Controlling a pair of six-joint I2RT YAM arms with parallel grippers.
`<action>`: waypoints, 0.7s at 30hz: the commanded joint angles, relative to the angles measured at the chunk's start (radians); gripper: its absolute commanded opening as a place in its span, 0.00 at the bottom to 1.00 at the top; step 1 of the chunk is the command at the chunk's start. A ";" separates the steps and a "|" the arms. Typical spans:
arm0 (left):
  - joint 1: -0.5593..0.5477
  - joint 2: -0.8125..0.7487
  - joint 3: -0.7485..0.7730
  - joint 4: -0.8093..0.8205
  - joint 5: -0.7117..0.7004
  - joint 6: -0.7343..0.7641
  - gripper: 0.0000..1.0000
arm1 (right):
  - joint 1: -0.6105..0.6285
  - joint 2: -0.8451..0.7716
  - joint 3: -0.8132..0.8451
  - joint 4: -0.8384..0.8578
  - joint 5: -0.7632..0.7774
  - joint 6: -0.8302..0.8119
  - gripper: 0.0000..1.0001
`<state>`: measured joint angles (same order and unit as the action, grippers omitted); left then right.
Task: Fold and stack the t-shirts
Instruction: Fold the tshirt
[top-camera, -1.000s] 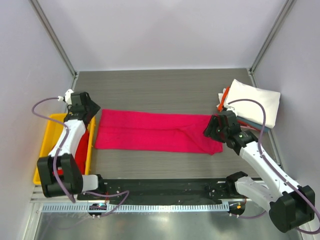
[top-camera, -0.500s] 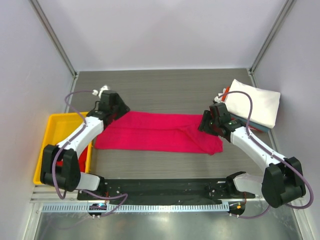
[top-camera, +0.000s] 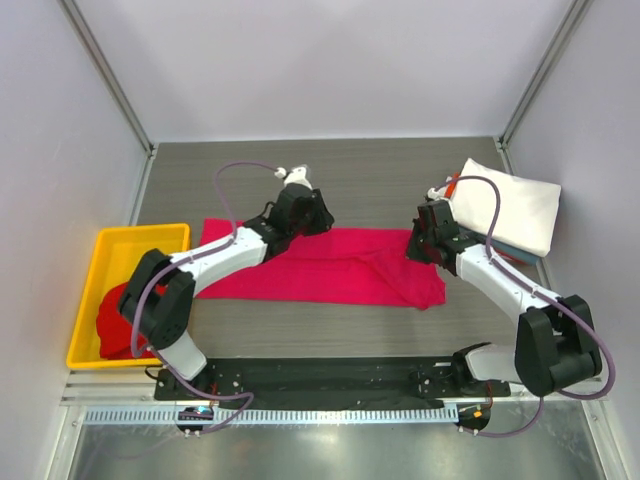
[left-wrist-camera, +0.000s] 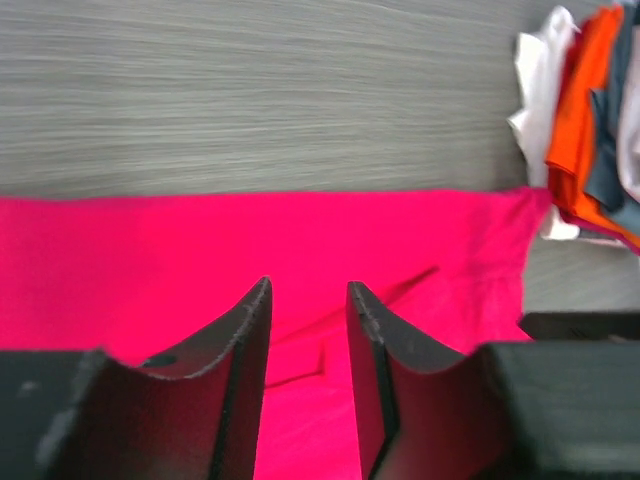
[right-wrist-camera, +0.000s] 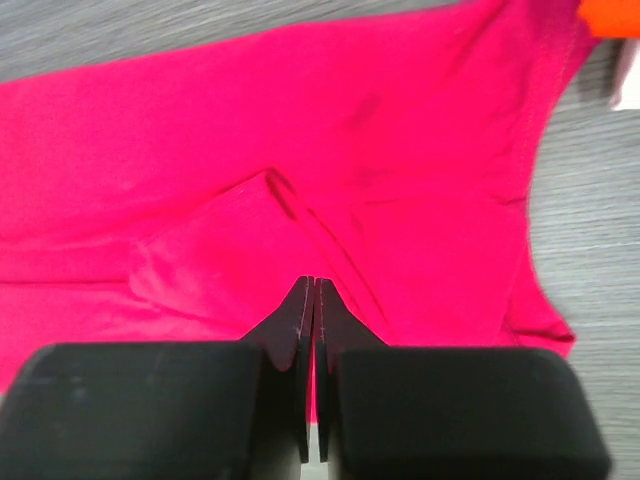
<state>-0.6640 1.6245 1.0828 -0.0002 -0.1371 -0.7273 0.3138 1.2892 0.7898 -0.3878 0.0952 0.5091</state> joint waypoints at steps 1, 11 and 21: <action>-0.046 0.063 0.084 0.088 -0.001 0.043 0.33 | -0.028 0.025 0.051 0.056 0.020 -0.007 0.01; -0.072 0.242 0.215 0.071 0.080 -0.020 0.23 | -0.042 0.150 0.081 0.121 -0.017 -0.006 0.01; -0.078 0.406 0.362 -0.040 0.183 -0.047 0.11 | -0.044 0.298 0.140 0.173 -0.081 0.000 0.01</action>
<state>-0.7383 2.0224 1.3998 -0.0086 -0.0097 -0.7643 0.2726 1.5688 0.8818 -0.2695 0.0383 0.5076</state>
